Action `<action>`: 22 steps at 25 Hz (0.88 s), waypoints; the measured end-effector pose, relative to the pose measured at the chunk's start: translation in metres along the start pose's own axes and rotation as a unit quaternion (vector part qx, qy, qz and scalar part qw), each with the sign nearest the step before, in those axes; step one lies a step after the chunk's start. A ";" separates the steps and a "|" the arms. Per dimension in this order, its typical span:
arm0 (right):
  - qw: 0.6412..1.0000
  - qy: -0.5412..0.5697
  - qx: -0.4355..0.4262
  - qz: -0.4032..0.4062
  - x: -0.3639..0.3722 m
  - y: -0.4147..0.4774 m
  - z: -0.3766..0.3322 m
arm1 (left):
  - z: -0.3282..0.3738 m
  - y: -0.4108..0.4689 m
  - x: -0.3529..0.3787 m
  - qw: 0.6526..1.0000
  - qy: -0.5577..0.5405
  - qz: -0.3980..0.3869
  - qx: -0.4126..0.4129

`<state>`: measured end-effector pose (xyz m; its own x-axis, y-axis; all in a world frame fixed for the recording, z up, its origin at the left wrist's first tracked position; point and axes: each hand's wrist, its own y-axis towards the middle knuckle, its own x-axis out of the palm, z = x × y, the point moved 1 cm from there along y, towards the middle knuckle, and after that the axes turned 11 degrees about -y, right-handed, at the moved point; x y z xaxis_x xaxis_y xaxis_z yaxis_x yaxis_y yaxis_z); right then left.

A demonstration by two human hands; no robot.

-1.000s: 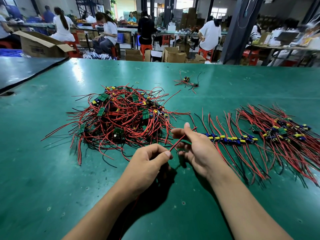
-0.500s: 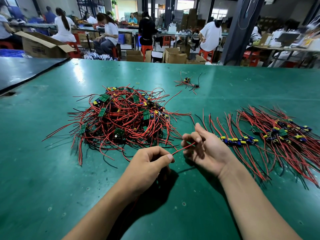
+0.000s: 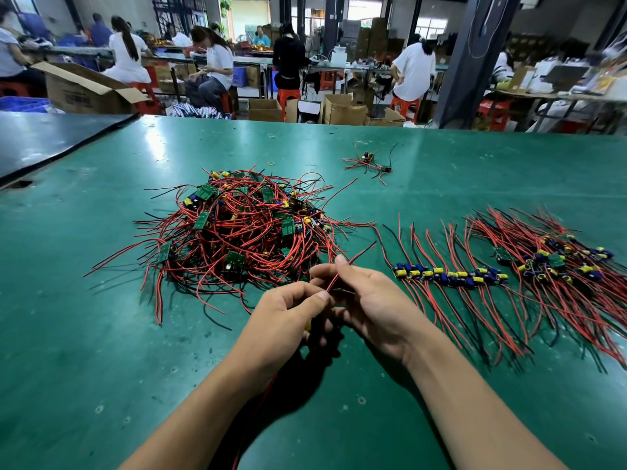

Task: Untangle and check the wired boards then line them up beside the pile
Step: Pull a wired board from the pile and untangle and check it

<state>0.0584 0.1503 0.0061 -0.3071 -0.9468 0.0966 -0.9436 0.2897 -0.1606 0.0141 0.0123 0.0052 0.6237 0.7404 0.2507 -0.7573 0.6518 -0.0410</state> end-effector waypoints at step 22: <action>0.947 -0.178 -0.078 0.254 -0.027 0.003 -0.004 | 0.006 -0.005 0.003 0.997 0.037 -0.060 -0.021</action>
<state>0.0635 0.1771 0.0072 -0.6918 -0.6587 -0.2957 -0.7001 0.7122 0.0514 0.0191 0.0104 0.0118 0.7232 0.6654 0.1851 -0.6681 0.7419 -0.0568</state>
